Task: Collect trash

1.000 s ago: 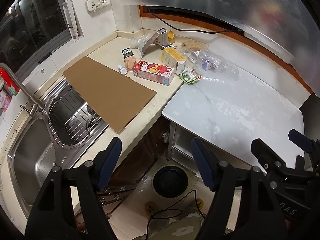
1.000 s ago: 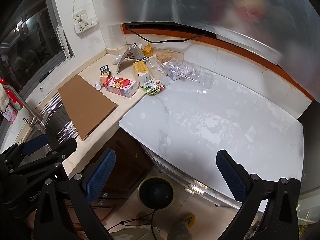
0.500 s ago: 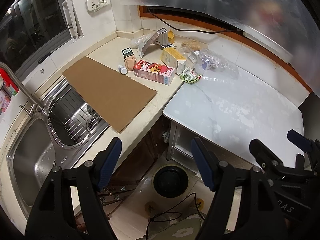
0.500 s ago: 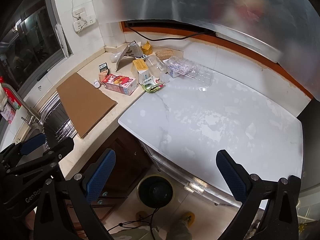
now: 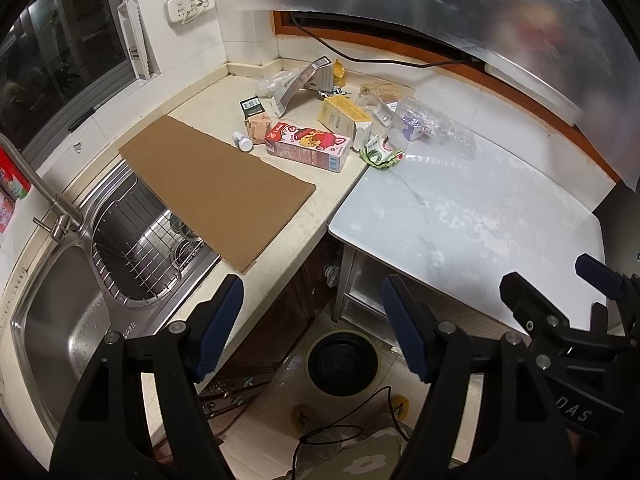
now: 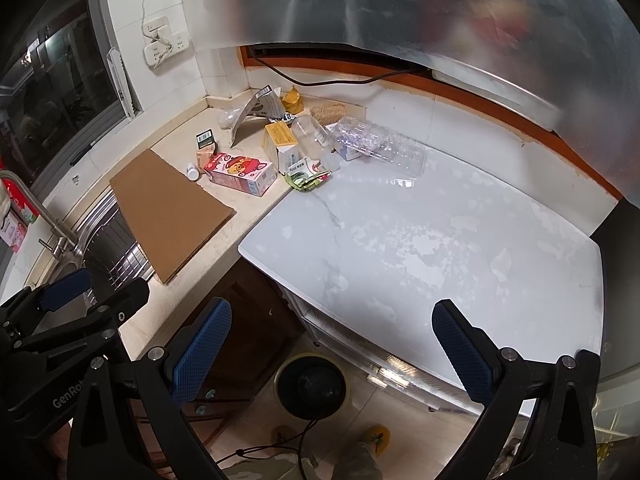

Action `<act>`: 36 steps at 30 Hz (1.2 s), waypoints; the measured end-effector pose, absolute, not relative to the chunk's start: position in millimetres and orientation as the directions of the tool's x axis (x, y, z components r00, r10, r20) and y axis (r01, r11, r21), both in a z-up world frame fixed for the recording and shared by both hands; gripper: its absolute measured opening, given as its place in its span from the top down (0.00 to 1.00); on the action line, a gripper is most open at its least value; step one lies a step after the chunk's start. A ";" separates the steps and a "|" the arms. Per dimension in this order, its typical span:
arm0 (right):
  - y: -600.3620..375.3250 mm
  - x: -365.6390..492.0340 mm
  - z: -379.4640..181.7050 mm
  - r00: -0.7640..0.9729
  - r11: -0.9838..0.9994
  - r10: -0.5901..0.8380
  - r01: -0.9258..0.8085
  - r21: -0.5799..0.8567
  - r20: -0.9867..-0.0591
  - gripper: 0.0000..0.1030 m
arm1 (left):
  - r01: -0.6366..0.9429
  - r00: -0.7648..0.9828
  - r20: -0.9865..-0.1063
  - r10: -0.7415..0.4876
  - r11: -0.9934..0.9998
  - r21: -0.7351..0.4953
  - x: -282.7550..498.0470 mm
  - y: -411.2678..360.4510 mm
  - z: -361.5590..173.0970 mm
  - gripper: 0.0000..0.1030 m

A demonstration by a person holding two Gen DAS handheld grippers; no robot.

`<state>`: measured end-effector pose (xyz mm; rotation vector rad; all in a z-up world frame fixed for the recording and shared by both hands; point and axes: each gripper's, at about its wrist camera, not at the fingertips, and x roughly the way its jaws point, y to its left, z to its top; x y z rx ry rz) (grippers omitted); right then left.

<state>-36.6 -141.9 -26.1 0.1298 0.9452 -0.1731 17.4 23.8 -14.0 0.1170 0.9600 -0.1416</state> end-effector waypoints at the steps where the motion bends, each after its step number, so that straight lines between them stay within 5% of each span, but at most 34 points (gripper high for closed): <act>1: -139.9 -36.4 -25.2 0.574 0.977 -0.096 0.209 0.033 -0.813 0.01 | 0.178 0.565 -0.822 -0.073 0.983 0.035 18.9 26.1 -13.7 0.32; 22: -109.0 -18.4 -8.5 0.584 0.934 -0.213 0.356 0.012 -0.783 0.01 | 0.333 0.561 -0.795 -0.231 0.942 -0.039 68.0 72.6 -6.3 0.32; 36: -169.7 81.0 -1.9 0.594 0.967 -0.214 0.243 -0.081 -0.775 0.02 | 0.285 0.562 -0.794 -0.233 0.955 -0.078 143.2 51.1 -1.2 0.32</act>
